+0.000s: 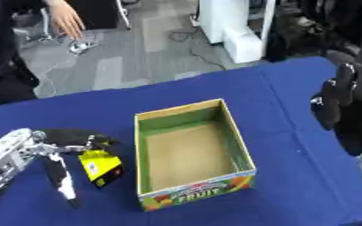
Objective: Pick up objects on the table and place them in the box.
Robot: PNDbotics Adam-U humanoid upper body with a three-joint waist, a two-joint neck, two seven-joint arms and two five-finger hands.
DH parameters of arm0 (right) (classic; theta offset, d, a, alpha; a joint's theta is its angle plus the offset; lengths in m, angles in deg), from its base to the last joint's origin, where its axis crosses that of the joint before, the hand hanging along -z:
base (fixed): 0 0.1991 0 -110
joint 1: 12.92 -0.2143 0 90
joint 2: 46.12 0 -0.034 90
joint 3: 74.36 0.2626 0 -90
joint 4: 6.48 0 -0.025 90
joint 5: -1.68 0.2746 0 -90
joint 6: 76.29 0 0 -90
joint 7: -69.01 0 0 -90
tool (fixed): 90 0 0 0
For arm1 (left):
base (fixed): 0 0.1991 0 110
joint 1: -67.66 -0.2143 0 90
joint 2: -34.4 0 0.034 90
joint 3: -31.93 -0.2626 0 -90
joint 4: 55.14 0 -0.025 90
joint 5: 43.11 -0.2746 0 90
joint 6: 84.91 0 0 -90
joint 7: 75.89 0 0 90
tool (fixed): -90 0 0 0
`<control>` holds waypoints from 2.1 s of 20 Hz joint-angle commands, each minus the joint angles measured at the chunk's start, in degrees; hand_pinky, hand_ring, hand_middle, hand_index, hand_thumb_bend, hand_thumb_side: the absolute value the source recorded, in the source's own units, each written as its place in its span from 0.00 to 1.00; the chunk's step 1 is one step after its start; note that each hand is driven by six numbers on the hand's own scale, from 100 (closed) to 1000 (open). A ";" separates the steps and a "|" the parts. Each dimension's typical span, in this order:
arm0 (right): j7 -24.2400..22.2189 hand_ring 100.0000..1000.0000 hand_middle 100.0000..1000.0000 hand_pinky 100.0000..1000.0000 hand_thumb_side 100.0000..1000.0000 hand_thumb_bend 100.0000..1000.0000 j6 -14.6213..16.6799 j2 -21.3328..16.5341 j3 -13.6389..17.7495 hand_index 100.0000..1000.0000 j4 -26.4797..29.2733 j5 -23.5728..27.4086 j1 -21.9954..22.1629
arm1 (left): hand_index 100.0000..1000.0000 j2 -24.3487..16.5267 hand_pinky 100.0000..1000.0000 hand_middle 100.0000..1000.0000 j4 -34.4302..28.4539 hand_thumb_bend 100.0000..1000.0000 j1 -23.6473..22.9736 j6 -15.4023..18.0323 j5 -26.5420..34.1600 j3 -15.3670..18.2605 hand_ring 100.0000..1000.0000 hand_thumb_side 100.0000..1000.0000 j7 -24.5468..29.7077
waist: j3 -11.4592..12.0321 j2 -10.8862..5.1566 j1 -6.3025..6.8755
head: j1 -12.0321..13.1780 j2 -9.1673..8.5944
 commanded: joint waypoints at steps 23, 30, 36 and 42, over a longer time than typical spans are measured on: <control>-0.08 0.24 0.32 0.06 1.00 0.00 -0.42 -0.97 0.33 0.45 0.75 0.41 -1.02 | 0.96 0.45 1.00 1.00 2.67 0.16 2.83 12.81 -5.52 1.57 0.96 0.16 12.26 | -0.35 -0.27 -0.17 | 0.90 -0.62; -0.08 0.24 0.32 0.06 1.00 0.00 -0.33 -0.96 0.34 0.45 0.75 0.33 -0.95 | 0.92 0.83 0.69 0.99 3.55 0.20 2.88 12.81 -3.12 1.80 0.79 0.08 12.87 | -0.28 -0.24 -0.19 | 0.96 -0.43; -0.09 0.24 0.32 0.06 1.00 0.00 -0.25 -1.02 0.31 0.45 0.75 0.23 -0.87 | 0.84 0.40 0.54 0.92 1.52 0.15 2.83 12.81 0.81 1.27 0.72 0.04 11.42 | -0.18 -0.25 -0.14 | 1.50 -0.06; -0.08 0.24 0.32 0.06 1.00 0.00 -0.16 -1.03 0.32 0.45 0.75 0.15 -0.78 | 0.79 0.13 0.45 0.88 0.78 0.04 2.90 12.81 1.85 1.48 0.69 0.03 10.37 | -0.10 -0.26 -0.15 | 1.52 -0.15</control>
